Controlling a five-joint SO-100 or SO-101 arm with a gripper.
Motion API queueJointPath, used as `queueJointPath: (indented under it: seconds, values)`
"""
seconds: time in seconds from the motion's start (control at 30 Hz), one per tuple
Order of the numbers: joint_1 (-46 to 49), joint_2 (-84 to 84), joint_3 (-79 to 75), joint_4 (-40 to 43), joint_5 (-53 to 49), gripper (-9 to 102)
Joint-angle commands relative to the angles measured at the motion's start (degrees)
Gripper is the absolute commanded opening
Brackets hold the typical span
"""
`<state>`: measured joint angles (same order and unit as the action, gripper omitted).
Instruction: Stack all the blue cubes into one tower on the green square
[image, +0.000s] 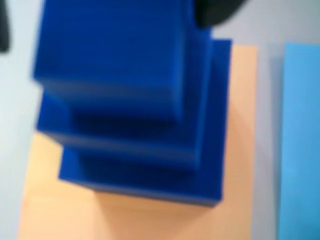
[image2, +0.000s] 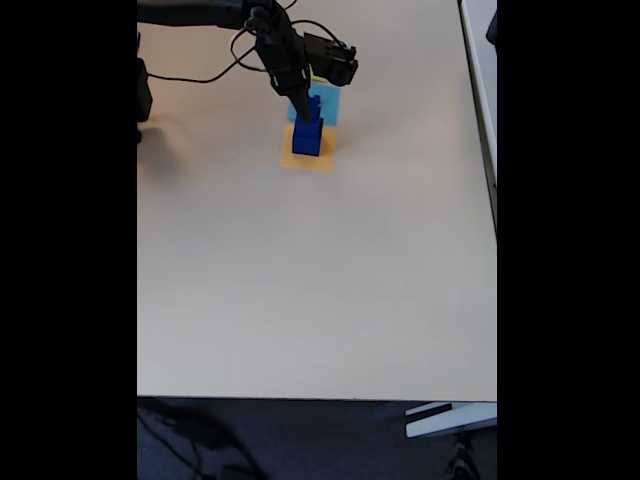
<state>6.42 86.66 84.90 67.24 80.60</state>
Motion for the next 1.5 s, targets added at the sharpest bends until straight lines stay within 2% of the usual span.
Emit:
queueJointPath:
  seconds: [0.0, 0.57, 1.1, 1.47]
  values:
    - [0.53, 3.34, -0.44, -1.23, -0.62, 18]
    - [0.88, 3.69, -0.88, -1.23, -1.14, 4]
    - [1.85, 4.13, -6.15, 1.76, -3.25, 0]
    - [-0.09, 1.23, -18.19, 5.8, -0.62, 0]
